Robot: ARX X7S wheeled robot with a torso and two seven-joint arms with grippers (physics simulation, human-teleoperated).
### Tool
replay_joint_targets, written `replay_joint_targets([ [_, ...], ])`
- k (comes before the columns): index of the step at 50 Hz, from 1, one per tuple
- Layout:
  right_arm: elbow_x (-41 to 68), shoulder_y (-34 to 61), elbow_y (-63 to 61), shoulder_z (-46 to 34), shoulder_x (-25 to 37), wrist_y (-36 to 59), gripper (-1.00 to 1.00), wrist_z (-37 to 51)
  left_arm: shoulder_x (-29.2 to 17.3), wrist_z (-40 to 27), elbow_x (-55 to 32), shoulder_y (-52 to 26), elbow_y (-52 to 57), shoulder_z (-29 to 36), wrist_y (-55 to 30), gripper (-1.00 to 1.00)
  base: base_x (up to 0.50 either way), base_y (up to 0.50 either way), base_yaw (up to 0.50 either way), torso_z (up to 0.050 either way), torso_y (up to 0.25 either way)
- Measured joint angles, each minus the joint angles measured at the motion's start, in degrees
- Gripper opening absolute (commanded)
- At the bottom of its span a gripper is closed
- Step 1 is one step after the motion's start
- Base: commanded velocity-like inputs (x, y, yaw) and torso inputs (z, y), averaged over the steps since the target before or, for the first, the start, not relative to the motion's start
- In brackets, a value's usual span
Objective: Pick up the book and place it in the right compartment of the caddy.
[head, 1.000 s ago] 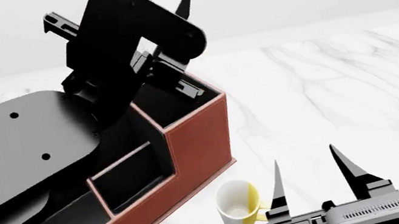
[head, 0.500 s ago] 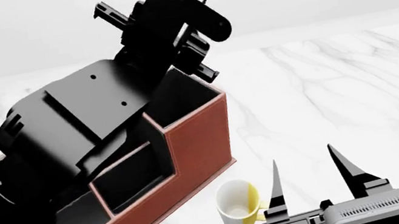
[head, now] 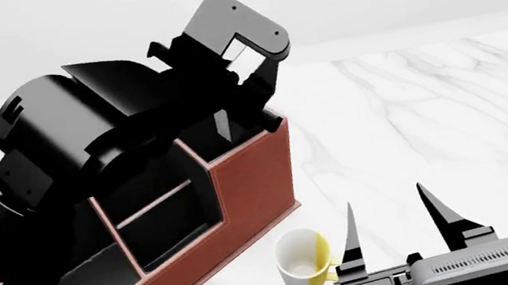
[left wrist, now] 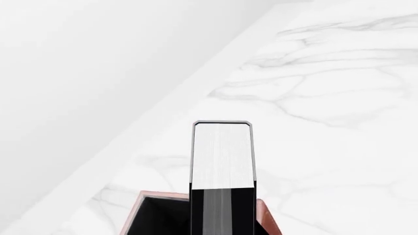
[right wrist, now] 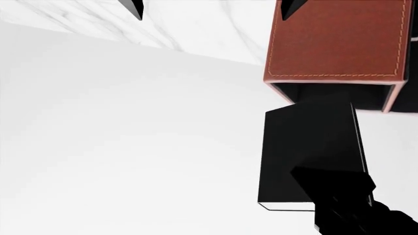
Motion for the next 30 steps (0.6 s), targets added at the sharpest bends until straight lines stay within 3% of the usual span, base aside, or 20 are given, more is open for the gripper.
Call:
replay_joint_targets([
  [30, 0.14, 0.26, 0.18, -0.57, 0.57, 0.15, 1.00, 0.63, 0.58, -1.66, 5.57, -1.50, -6.67, 3.41, 2.25, -1.00, 0.00, 0.00, 0.00, 0.000, 0.002],
])
